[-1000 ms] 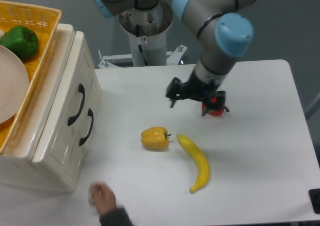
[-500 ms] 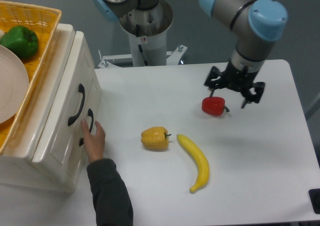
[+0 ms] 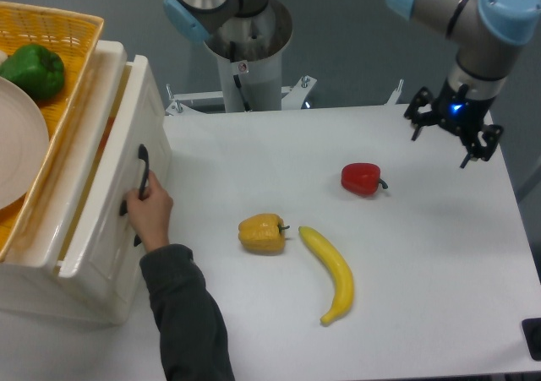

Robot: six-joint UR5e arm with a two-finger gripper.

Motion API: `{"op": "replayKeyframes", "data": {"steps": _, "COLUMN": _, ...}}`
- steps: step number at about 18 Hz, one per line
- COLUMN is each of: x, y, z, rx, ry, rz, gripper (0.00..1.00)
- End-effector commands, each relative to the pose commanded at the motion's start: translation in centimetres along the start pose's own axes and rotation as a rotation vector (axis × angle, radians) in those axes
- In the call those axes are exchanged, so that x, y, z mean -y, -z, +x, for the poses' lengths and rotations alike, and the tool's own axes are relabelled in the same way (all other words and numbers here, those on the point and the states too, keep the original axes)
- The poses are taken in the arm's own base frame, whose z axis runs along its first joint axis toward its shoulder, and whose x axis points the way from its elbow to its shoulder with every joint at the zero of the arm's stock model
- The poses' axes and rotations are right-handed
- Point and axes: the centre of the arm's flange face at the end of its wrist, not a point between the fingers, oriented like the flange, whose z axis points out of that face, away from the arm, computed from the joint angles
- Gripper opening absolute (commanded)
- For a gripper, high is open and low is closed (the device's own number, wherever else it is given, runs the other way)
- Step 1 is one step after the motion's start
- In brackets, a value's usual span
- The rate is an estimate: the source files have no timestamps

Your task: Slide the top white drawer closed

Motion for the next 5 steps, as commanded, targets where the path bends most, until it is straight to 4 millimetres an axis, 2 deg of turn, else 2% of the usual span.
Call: {"op": "replayKeyframes", "data": {"steps": 5, "x": 0.3, "y": -1.7, "z": -0.3, "rx": -0.020, "ry": -0.009, "rz": -0.015, "gripper": 1.00}}
